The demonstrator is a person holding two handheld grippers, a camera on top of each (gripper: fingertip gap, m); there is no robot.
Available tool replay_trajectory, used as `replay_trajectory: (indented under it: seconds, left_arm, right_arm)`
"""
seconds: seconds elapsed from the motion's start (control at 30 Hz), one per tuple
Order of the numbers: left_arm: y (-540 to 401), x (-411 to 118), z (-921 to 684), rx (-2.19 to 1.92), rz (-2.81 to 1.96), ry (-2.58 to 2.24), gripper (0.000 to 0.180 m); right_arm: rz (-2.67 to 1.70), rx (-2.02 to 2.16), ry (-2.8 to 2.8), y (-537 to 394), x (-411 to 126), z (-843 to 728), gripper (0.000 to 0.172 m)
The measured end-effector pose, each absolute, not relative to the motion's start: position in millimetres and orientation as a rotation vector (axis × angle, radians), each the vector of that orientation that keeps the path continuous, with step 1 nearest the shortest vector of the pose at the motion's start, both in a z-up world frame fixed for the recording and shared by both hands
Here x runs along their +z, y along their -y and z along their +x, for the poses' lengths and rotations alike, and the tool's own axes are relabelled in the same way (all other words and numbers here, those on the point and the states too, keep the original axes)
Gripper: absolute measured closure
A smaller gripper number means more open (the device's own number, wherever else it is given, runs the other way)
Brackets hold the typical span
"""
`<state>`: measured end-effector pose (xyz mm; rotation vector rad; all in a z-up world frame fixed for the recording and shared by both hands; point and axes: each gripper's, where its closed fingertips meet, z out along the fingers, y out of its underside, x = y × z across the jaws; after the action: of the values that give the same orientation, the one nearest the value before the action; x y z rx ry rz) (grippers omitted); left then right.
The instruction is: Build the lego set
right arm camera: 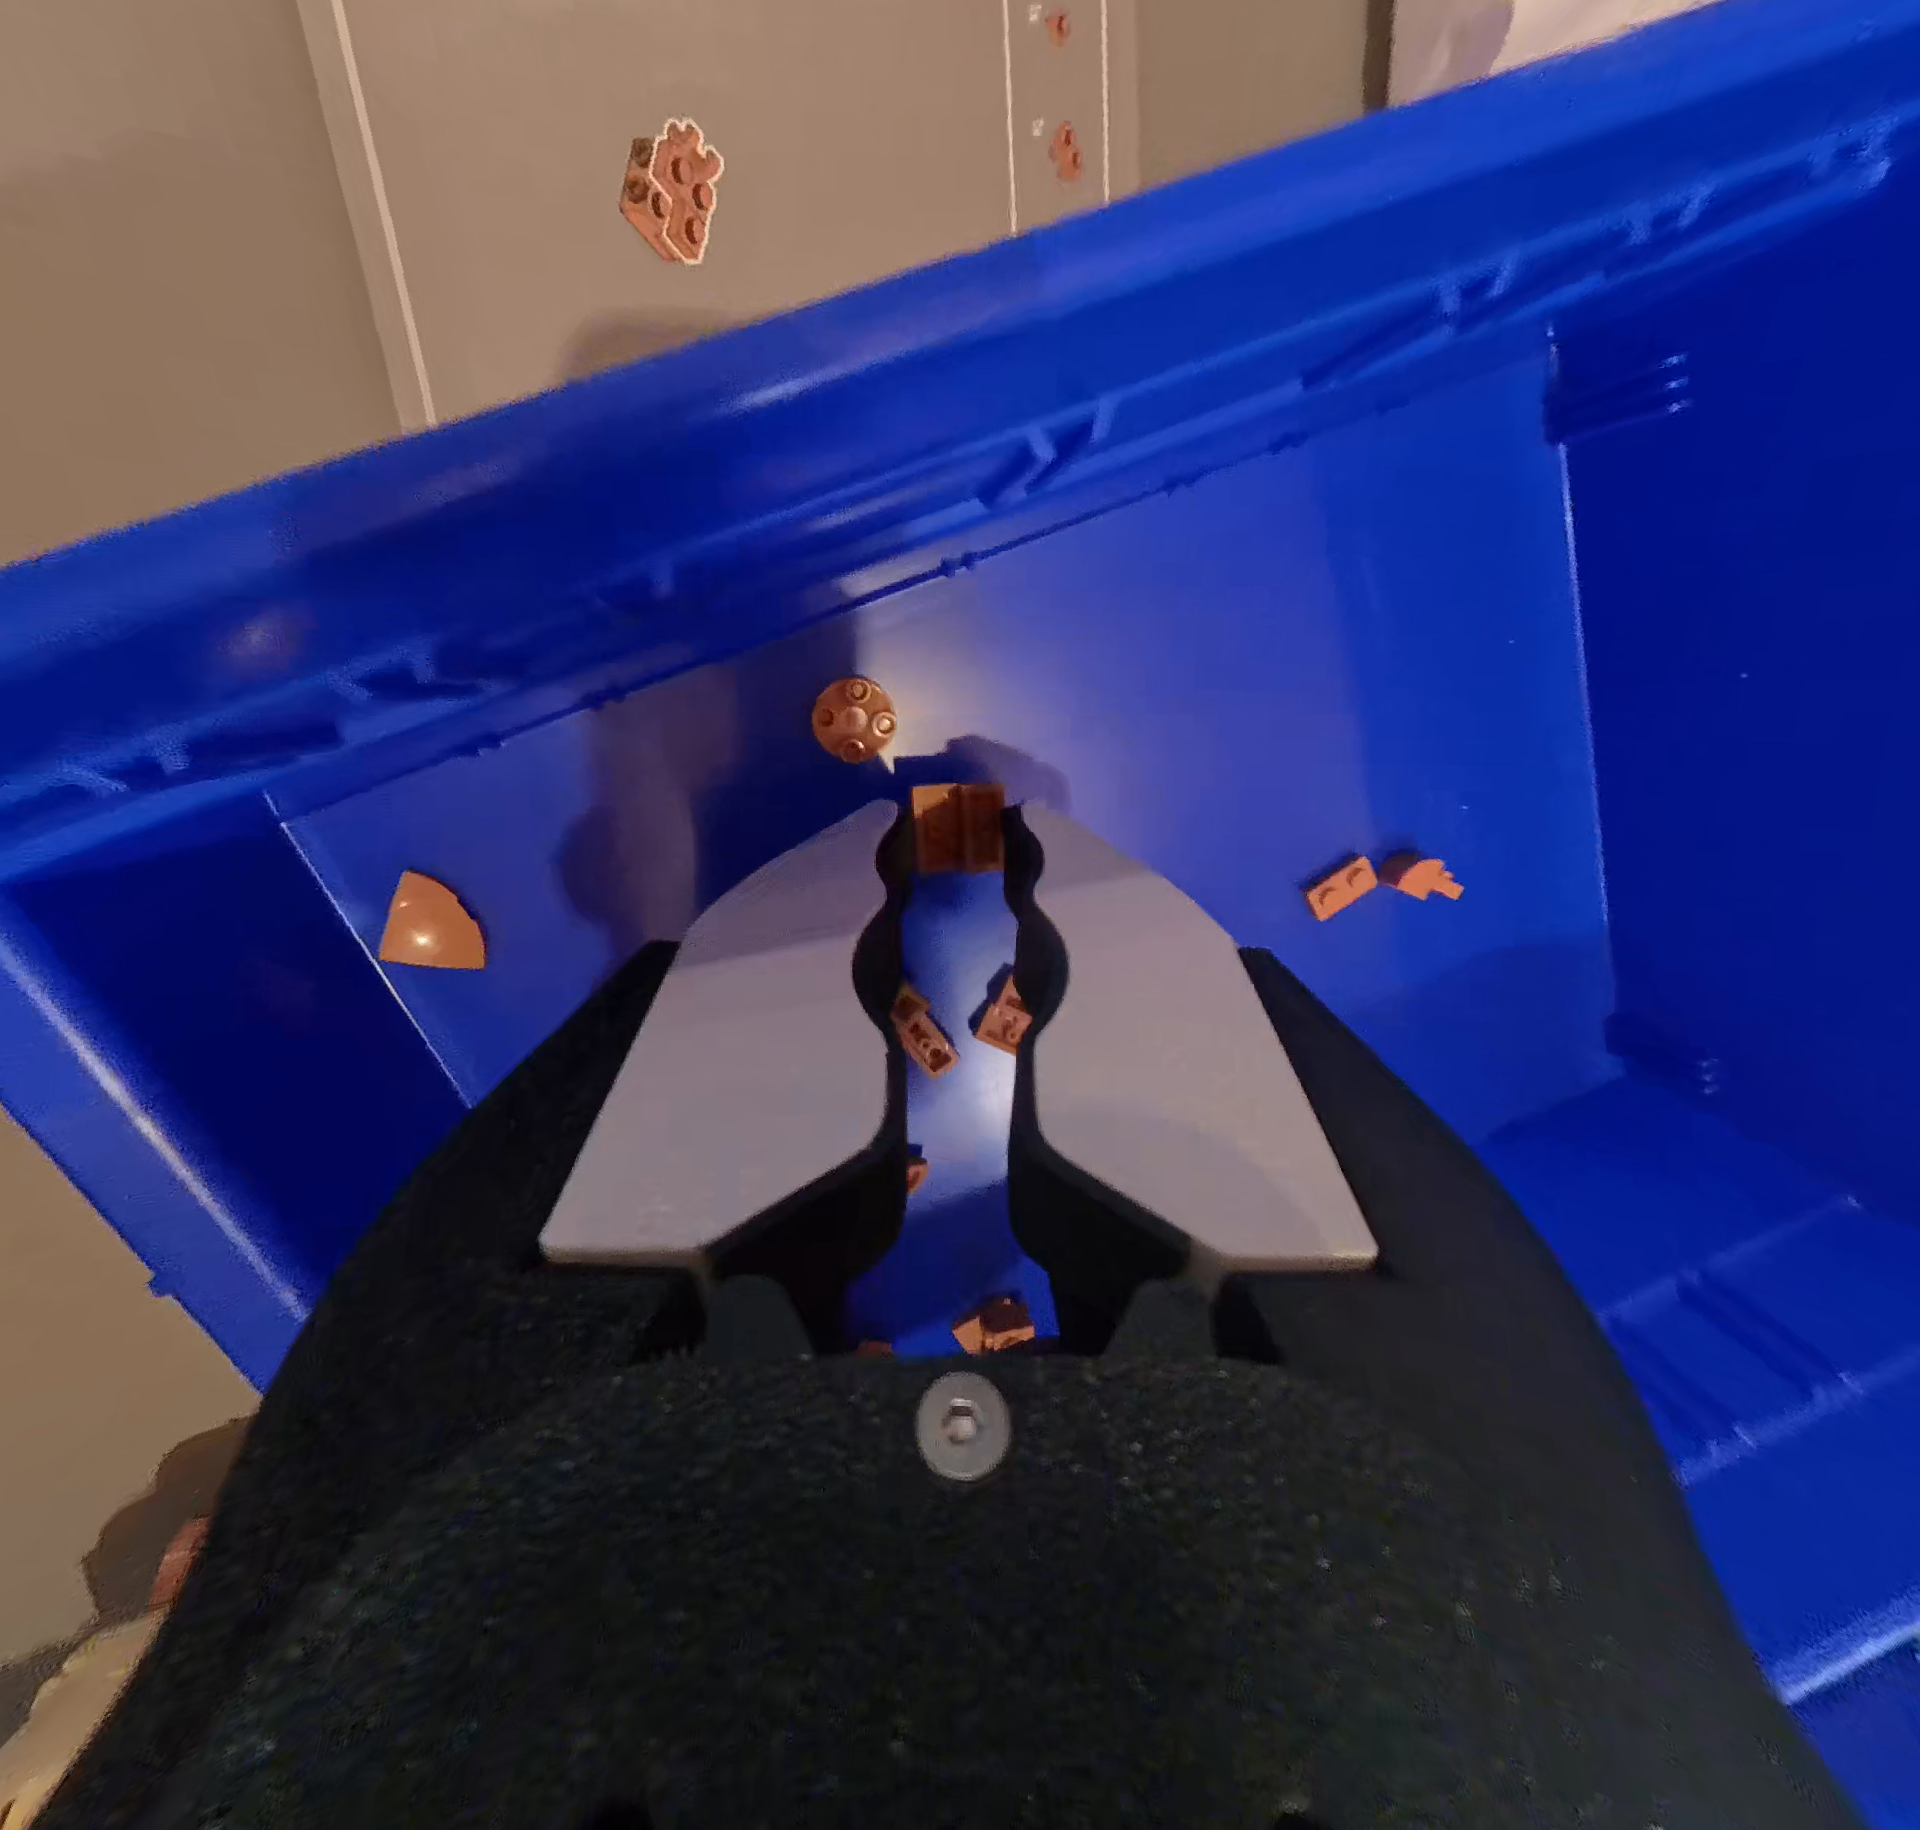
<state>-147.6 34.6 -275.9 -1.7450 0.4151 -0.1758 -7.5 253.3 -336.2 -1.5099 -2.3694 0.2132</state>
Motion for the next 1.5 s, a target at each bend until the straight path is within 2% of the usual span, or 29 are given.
replay_trajectory:
  seconds: [0.27, 0.77, 1.0, 1.13, 1.3, 1.5]
  left_arm:
    - [-34, -275, -150, -0.19, -1.746, -0.396, 0.158]
    - [-34, -277, -149, -0.182, -1.753, -0.408, 0.158]
    - [-33, -277, -148, -0.182, -1.756, -0.409, 0.158]
    - [-32, -278, -148, -0.183, -1.757, -0.409, 0.158]
    - [-30, -279, -148, -0.184, -1.765, -0.409, 0.158]
    - [-30, -281, -148, -0.169, -1.78, -0.408, 0.158]
  right_arm:
    - [-1.525, 0.213, 2.417, -248, -352, -8, 0.155]
    - [-1.548, 0.234, 2.385, -246, -351, -8, 0.155]
    - [-1.577, 0.239, 2.308, -252, -339, -8, 0.146]
    - [-1.596, 0.224, 2.219, -260, -321, -3, 0.143]
    - [-1.592, 0.247, 2.007, -265, -270, 13, 0.141]
    - [-1.541, 0.367, 1.745, -236, -222, 47, 0.143]
